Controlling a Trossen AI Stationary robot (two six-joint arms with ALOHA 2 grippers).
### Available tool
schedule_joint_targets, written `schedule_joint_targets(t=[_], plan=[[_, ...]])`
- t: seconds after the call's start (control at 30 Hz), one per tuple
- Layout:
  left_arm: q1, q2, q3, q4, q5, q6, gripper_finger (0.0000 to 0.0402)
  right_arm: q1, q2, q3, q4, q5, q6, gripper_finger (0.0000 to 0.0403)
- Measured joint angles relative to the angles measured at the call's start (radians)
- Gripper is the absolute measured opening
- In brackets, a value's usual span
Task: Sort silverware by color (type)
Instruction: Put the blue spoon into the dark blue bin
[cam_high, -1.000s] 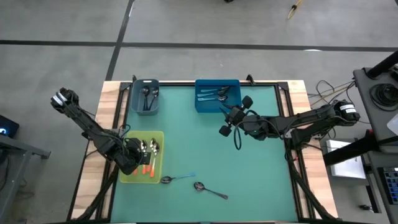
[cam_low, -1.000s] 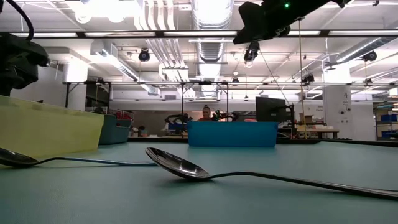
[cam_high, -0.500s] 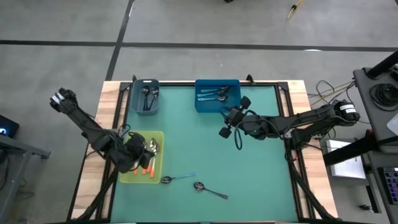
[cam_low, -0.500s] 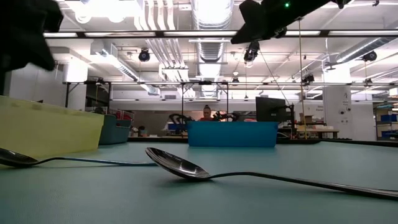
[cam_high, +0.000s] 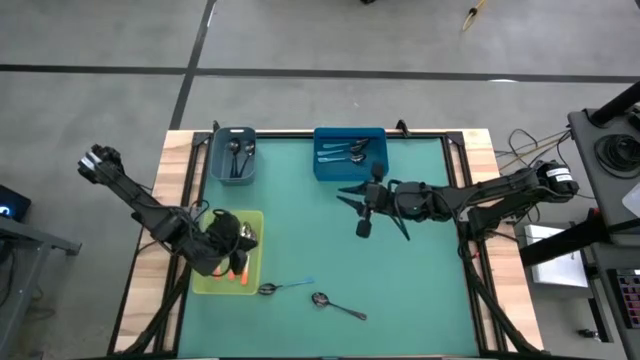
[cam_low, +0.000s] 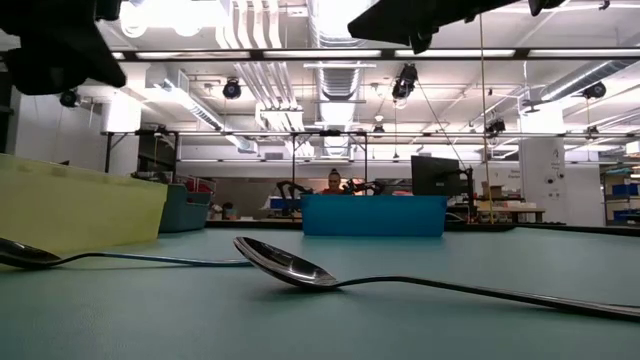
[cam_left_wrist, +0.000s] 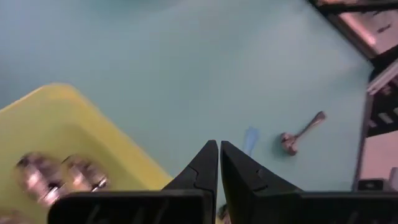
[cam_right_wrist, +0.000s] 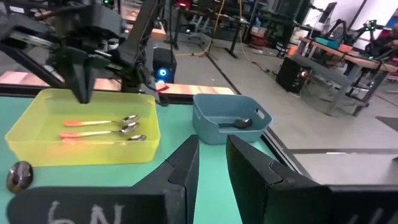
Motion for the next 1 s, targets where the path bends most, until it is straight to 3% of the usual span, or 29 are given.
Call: schedule_joint_targets(t=[0.3,0.77,1.0], plan=[[0.060,0.141,0.039,0.192,0.009,0.231,0.0000,-0.001,0.000,0.000,0.000,0.001,-0.025,0.0073],[0.094,0.486,0.221,0.151,0.169,0.438,0.0000,-0.001,0.000,0.000,-0.004,0.030,-0.065,0.0073],[0.103,0.549,0.261,0.149,0.240,0.472,0.0006,-0.001,0.000,0.000,-0.006,0.030,-0.064,0.0073]])
